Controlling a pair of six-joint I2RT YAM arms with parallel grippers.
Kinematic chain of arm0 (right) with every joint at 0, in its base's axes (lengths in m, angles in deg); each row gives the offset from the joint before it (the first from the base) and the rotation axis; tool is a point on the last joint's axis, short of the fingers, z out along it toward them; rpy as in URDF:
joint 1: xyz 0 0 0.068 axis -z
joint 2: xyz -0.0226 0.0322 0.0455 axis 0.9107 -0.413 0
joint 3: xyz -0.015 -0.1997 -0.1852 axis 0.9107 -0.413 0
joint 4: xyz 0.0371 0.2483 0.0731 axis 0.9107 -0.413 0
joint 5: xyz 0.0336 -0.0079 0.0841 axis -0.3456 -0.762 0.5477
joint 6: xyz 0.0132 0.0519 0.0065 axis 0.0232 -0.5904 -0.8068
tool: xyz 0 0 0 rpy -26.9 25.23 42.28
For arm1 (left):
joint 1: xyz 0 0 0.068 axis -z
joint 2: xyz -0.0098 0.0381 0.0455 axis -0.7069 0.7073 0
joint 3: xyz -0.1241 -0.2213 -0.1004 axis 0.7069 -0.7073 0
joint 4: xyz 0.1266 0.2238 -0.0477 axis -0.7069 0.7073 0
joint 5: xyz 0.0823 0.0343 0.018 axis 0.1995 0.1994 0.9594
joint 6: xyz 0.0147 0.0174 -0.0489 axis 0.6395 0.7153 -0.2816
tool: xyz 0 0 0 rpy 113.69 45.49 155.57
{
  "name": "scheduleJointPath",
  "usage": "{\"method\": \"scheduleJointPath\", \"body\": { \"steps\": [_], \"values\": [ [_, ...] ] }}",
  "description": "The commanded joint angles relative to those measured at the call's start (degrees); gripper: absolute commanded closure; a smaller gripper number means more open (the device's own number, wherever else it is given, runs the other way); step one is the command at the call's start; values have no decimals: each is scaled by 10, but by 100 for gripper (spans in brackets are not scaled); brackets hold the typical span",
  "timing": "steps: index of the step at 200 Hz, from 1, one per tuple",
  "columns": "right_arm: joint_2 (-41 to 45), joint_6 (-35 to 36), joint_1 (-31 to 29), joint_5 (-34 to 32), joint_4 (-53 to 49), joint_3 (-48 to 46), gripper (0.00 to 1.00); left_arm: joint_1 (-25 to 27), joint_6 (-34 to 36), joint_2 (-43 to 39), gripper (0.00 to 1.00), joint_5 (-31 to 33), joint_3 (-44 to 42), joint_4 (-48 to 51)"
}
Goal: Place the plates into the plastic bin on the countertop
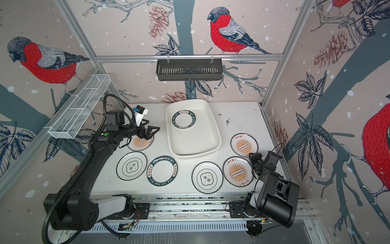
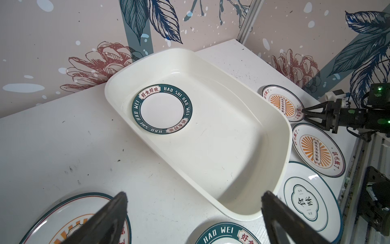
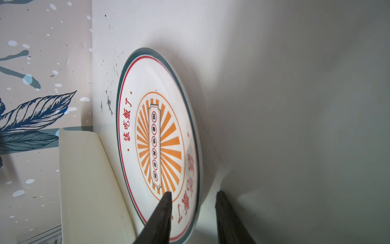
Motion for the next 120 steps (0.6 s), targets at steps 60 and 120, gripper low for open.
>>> {"method": "scheduleJointPath", "body": {
  "steps": [60,120],
  "values": [
    [-82,-29,6,10,68,17,70,6,-5,3,2,5,1,-21],
    [-121,-32,7,16,96,24,80,6,-6,7,2,8,2,-22]
  ]
}}
